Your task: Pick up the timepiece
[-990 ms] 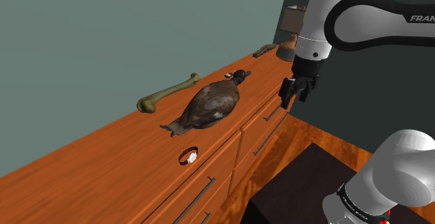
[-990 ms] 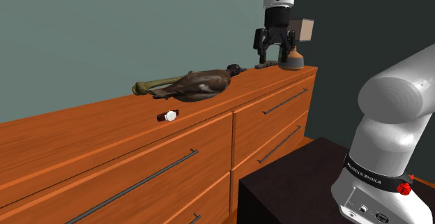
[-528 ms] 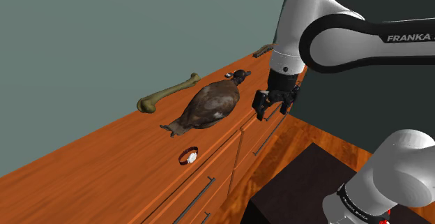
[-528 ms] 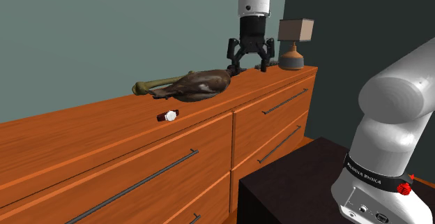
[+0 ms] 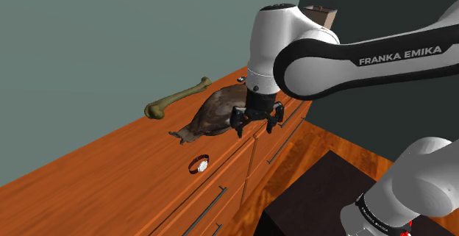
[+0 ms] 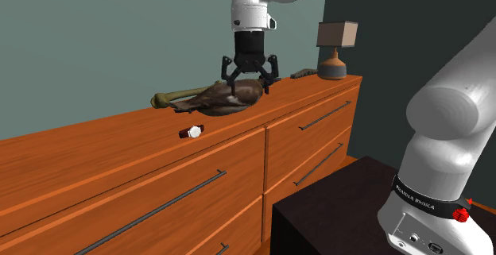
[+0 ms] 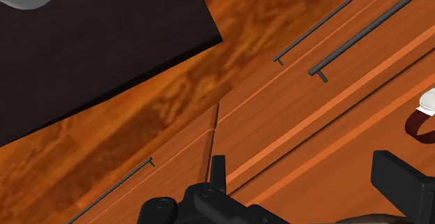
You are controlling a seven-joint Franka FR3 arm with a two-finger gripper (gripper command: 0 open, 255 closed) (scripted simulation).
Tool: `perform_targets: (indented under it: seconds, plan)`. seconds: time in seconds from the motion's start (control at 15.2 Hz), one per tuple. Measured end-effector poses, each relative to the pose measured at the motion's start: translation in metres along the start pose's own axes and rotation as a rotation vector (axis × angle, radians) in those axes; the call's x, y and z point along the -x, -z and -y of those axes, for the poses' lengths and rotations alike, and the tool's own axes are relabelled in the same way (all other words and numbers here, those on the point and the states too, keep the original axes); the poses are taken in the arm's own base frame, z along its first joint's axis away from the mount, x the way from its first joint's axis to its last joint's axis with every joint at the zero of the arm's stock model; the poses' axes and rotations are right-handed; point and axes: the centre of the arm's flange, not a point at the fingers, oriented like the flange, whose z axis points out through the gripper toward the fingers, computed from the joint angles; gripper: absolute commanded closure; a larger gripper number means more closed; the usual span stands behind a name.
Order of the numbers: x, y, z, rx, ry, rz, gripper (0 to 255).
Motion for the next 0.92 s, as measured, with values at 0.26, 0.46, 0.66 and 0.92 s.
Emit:
perform_targets:
  seconds: [0.26,0.46,0.66,0.92]
  plan:
    - [-0.004,-0.015,0.051,0.008,-0.081,-0.017,0]
    - [-0.006,-0.027,0.088,0.014,-0.141,-0.029,0]
    - [-0.011,-0.037,0.128,0.018,-0.2,-0.041,0]
    - [-0.017,-0.054,0.145,0.017,-0.232,-0.048,0]
